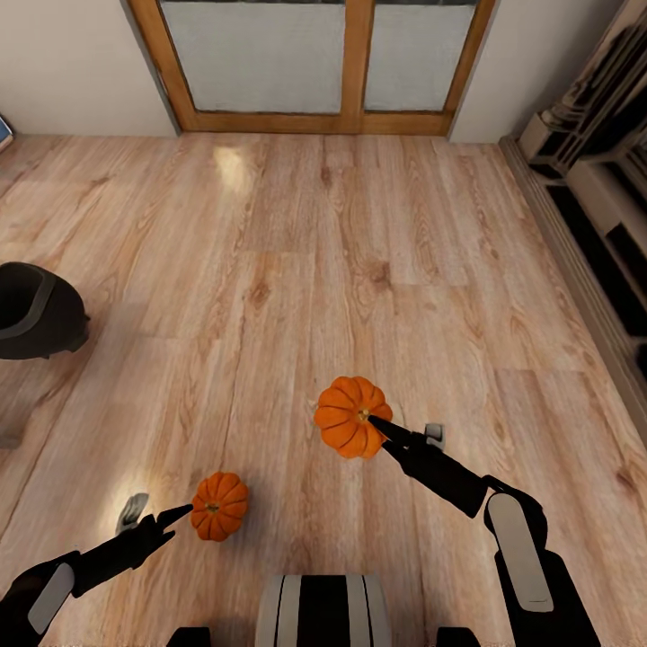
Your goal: Place each of the two pumpkins and all three candles from the living room inside a cabinet in the living room (use any cabinet), then make sure every cabinet is closed, and position the cauldron so it is next to a table in the living room.
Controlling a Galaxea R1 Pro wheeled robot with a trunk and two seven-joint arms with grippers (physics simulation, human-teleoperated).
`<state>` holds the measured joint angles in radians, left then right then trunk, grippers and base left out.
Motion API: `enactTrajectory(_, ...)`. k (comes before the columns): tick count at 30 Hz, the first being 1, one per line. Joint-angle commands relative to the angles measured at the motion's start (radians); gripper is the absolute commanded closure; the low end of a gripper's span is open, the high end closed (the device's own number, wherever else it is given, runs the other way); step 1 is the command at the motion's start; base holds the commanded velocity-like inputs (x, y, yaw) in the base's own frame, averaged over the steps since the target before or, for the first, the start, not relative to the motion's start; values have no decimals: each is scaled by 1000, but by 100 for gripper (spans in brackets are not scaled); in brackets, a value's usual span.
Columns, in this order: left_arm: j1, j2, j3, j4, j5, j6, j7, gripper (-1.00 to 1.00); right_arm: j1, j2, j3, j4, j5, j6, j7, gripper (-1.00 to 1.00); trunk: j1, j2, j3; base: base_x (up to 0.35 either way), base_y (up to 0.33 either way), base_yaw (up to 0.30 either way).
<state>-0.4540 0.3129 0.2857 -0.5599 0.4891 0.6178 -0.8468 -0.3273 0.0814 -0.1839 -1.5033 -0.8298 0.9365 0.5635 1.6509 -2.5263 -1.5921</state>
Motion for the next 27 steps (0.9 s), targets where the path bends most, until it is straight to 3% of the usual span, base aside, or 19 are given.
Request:
enactTrajectory(1, 0, 0, 0, 0, 0, 0, 0, -100, 0, 0, 3, 0, -3, -3, 2, 100, 0, 0, -4, 0, 0, 0)
enactTrajectory(8, 0, 0, 0, 0, 0, -3, 0, -100, 0, 0, 30, 0, -2, -10, 5, 100, 4, -2, -31, 0, 0, 0)
enactTrajectory(22, 0, 1, 0, 0, 0, -35, -3, -100, 1, 1, 37, 0, 0, -11, 6, 100, 9, -5, -77, 0, 0, 0)
enactTrajectory(27, 0, 2, 0, 0, 0, -36, -3, -100, 0, 0, 73, -1, 2, -13, 6, 100, 11, -6, -97, 0, 0, 0)
